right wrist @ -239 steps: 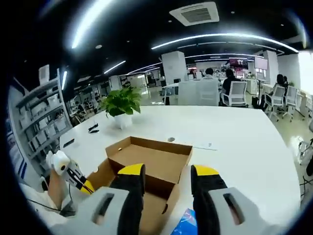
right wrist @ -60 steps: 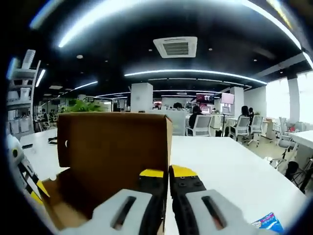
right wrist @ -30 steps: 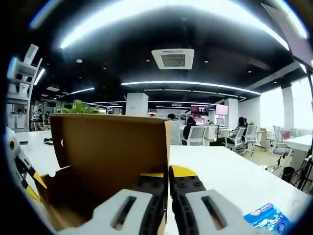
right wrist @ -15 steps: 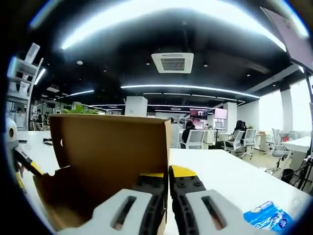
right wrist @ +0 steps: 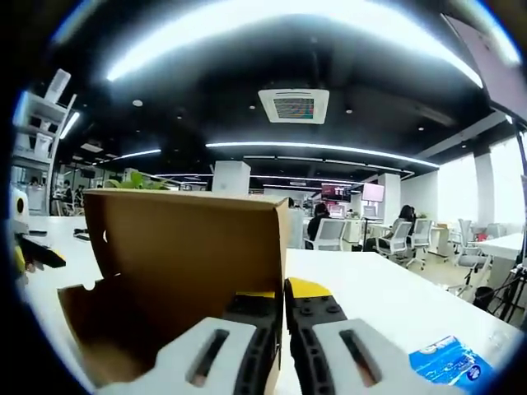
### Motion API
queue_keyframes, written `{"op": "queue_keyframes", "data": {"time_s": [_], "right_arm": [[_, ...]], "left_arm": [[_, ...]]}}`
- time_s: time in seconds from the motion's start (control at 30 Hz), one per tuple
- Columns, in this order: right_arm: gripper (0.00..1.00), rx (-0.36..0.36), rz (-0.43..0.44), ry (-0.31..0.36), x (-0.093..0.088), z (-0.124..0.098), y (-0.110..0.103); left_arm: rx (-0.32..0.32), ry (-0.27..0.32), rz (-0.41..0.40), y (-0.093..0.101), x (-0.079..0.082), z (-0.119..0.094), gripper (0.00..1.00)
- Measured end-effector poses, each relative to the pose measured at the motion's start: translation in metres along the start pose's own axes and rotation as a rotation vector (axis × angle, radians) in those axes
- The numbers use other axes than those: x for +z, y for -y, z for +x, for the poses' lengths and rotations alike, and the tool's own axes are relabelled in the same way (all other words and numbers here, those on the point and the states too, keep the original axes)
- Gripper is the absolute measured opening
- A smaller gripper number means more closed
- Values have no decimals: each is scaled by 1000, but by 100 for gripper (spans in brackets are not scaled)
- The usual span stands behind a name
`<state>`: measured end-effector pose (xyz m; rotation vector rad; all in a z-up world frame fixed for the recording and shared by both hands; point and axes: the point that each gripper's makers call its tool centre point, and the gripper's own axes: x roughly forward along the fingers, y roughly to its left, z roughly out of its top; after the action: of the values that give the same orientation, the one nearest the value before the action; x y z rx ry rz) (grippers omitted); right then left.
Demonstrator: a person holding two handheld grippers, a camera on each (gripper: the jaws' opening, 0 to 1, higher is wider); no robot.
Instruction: Operate the shoe box by opening the lid, removing the specified soft item, and placing it in the target area until the item is outside and the box remains undamaged.
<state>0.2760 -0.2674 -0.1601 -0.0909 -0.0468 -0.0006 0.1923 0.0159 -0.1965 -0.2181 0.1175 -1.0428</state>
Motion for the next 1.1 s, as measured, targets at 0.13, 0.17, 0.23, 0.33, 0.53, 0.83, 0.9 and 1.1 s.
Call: {"op": "queue_keyframes", "data": {"time_s": [0.13, 0.17, 0.23, 0.33, 0.53, 0.83, 0.9, 1.1], "right_arm": [[0, -3, -3, 1, -1, -1, -1], [0, -5, -4, 3, -2, -1, -1], [0, -6, -8, 4, -2, -3, -1], [0, -2, -10, -3, -4, -5, -1], [0, 0, -11, -7, -7, -7, -2], [0, -3, -23, -7, -10, -14, -3], [0, -1, -21, -8, -10, -15, -4], [0, 2, -23, -9, -12, -17, -4]], "left_arm": [[57, 49, -9, -9, 10, -12, 69], [60, 59, -25, -9, 12, -14, 71], [80, 60, -22, -11, 12, -18, 76], [69, 59, -58, -12, 16, -21, 73], [99, 48, -67, -17, 16, -21, 66], [105, 49, -88, -9, 22, -7, 72], [125, 52, -95, -14, 25, -6, 69], [155, 57, -118, -25, 33, -8, 68]]}}
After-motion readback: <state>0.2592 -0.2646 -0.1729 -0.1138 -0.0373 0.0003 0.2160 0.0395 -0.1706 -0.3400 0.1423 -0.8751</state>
